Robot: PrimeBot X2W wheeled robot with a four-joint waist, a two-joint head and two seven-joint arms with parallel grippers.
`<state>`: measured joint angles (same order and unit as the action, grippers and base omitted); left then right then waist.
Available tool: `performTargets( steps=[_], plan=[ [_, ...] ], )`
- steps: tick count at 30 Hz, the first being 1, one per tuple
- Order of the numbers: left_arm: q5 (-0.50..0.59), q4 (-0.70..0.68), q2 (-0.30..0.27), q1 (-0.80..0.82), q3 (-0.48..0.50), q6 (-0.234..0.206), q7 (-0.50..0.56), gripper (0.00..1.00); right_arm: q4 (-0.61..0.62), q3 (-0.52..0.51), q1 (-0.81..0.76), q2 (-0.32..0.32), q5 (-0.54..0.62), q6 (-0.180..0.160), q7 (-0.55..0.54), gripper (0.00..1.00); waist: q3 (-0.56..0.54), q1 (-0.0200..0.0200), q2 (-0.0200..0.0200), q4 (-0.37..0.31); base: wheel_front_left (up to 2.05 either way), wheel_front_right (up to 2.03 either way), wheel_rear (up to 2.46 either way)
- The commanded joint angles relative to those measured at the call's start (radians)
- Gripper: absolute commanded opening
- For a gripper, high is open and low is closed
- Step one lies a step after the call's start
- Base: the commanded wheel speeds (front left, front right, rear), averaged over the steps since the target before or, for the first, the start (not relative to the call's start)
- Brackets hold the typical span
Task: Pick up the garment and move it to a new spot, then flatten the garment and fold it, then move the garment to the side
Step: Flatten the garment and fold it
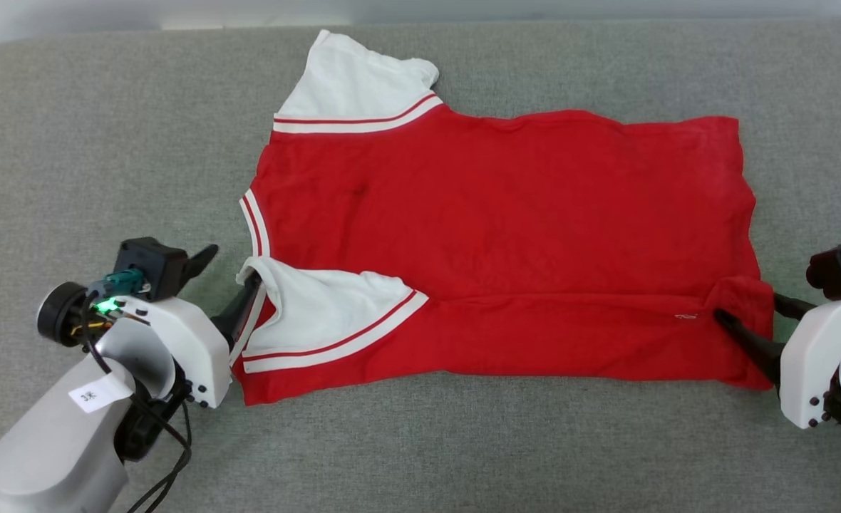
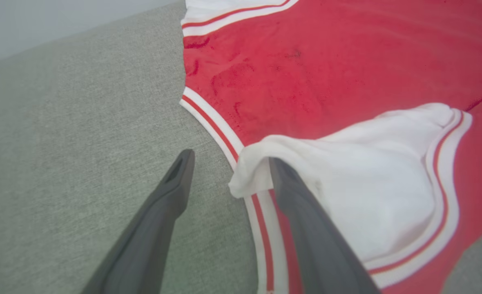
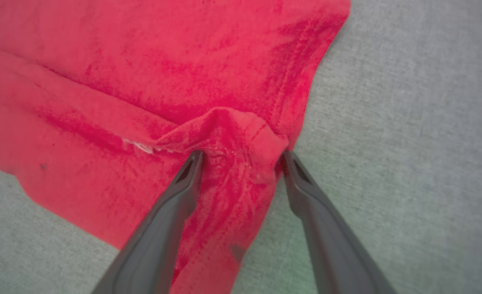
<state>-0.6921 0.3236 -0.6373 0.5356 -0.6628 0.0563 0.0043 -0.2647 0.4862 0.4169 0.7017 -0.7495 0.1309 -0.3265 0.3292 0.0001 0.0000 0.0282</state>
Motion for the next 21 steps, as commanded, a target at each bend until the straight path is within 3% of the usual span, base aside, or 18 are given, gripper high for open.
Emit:
performTargets(
  steps=[1,8,9,15,21],
  plan=[
    [-0.016,0.013,0.017,-0.024,0.018,-0.028,-0.024,1.00,-0.016,0.009,0.011,-0.009,0.021,0.000,0.009,1.00,-0.018,-0.0001,0.0000,0.001,0.00,0.00,0.00],
    [-0.072,-0.025,0.038,-0.119,0.088,-0.142,-0.086,1.00,-0.038,-0.039,-0.053,-0.050,0.089,0.000,-0.049,1.00,-0.104,-0.0001,0.0000,0.002,0.00,0.00,0.00],
    [-0.072,-0.025,0.038,-0.119,0.088,-0.142,-0.086,1.00,-0.038,-0.039,-0.053,-0.050,0.089,0.000,-0.049,1.00,-0.104,-0.0001,0.0000,0.002,0.00,0.00,0.00],
    [-0.155,-0.151,0.016,-0.251,0.114,-0.259,0.031,1.00,0.004,-0.191,-0.148,-0.124,0.186,0.000,-0.206,1.00,-0.151,-0.0001,0.0000,-0.002,0.00,0.00,0.00],
    [-0.211,-0.347,-0.023,-0.381,0.103,-0.376,0.167,1.00,0.154,-0.360,-0.268,-0.226,0.278,0.000,-0.376,1.00,-0.156,-0.0001,0.0000,-0.012,0.00,0.00,0.00]
  ],
)
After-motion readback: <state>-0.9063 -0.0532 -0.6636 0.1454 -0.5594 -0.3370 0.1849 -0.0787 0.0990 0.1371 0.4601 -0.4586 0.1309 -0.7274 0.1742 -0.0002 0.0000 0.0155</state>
